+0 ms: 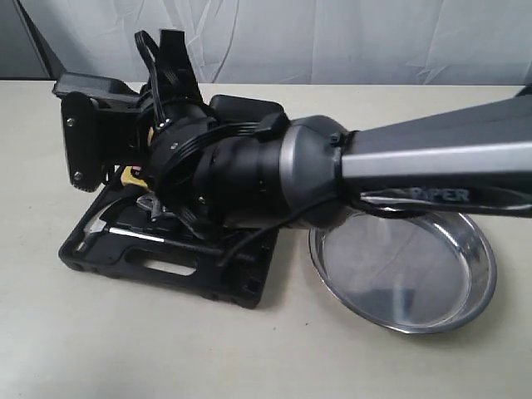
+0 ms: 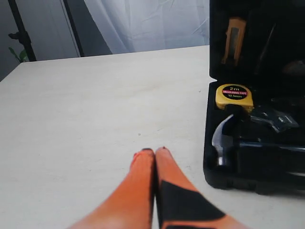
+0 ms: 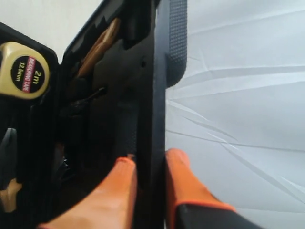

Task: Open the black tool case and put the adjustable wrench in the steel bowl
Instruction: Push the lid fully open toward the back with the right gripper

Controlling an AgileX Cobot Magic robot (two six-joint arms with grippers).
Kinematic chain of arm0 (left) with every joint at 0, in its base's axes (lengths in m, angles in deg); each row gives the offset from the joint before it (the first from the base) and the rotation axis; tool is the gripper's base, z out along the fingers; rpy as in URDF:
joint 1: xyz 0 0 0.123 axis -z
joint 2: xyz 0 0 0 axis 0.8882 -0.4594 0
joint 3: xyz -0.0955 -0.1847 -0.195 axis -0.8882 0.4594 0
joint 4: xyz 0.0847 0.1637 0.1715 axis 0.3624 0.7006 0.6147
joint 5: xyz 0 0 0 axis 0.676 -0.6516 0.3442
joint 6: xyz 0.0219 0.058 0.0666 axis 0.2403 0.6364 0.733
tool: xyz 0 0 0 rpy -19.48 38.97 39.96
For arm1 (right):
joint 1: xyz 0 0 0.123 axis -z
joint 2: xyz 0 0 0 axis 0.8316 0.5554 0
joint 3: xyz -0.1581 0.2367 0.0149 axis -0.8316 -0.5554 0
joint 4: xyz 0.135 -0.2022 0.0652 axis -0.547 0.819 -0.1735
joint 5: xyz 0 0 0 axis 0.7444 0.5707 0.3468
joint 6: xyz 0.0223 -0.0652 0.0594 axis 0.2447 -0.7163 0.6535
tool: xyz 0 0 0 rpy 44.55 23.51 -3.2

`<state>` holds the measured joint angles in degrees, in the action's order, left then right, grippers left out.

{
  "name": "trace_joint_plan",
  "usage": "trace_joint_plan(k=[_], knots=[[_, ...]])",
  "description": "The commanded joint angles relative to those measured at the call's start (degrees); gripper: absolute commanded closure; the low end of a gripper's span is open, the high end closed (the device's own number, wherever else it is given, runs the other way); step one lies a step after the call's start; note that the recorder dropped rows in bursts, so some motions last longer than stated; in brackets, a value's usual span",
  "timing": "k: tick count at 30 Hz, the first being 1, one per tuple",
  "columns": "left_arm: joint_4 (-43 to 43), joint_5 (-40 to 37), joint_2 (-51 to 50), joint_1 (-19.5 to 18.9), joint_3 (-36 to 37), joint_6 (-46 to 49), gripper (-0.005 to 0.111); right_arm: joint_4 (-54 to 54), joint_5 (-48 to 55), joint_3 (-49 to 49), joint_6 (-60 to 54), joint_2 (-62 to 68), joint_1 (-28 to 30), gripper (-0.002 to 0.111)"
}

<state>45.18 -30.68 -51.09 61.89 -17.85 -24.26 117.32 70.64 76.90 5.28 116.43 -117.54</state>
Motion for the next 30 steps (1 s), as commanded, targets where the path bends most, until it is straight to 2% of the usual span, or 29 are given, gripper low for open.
trace_joint_plan(k=[1,14,19,25,30], knots=[[-0.2,0.3,0.1,-0.2,-0.2,-0.1,0.107,3.2,3.3,-3.4,0.1,-7.2,-0.9,0.109],[-0.2,0.3,0.1,-0.2,-0.2,-0.1,0.107,3.1,-4.7,-3.8,1.0,-9.1,1.6,0.109],[-0.2,0.3,0.1,-0.2,-0.2,-0.1,0.107,-1.9,-4.8,-3.8,1.5,-9.1,1.6,0.109],[-0.2,0.3,0.1,-0.2,-0.2,-0.1,0.107,-3.7,-11.4,-3.8,9.9,-10.9,2.5,0.109],[-0.2,0.3,0.1,-0.2,-0.2,-0.1,0.107,-6.4,-21.9,-3.8,17.5,-12.8,6.1,0.109]])
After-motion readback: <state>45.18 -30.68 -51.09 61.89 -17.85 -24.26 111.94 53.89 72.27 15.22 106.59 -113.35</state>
